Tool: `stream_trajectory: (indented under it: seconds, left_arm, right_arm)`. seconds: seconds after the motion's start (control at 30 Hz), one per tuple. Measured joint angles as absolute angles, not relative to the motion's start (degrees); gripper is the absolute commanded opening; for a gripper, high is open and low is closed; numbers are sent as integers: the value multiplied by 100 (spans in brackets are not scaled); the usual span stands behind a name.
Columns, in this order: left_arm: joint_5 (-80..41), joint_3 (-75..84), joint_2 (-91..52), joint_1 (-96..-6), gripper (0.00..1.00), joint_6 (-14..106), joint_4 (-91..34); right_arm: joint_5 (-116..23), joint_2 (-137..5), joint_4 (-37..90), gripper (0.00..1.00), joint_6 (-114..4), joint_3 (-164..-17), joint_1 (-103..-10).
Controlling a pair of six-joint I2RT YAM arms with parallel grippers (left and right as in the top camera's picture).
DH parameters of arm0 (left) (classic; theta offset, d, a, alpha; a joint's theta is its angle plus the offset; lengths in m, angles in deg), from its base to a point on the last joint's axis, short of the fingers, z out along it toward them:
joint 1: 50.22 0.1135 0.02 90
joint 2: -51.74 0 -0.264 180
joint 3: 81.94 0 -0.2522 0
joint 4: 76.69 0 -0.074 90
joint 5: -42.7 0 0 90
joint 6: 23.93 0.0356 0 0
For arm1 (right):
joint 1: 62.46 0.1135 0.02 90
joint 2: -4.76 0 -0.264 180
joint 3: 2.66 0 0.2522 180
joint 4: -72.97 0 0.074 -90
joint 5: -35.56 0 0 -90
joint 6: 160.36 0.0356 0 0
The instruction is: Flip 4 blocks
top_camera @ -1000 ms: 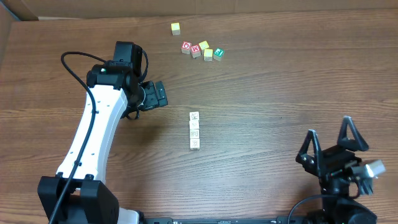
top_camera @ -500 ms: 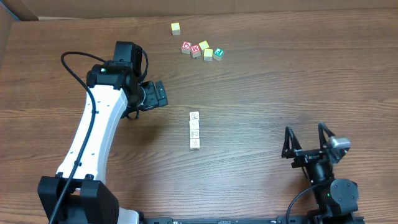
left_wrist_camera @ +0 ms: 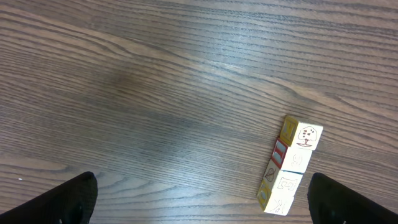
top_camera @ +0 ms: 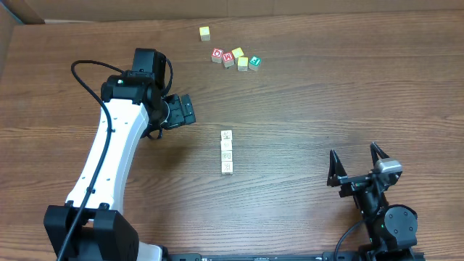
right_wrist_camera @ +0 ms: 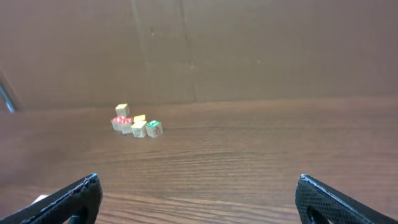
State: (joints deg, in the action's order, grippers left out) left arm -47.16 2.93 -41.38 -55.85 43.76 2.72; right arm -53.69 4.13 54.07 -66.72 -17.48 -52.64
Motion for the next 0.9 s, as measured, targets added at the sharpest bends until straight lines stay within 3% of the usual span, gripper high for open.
stream_trajectory:
  seconds: [0.3, 0.9]
  left_arm:
    - [-4716, 293, -4138, -5585, 99, 4376, 272]
    - [-4716, 293, -4138, -5585, 100, 4376, 272]
  right_arm:
    - [-5181, 413, 5413, 100, -7821, -1748, -5264]
    - [-5168, 413, 5411, 100, -8038, -1748, -5264]
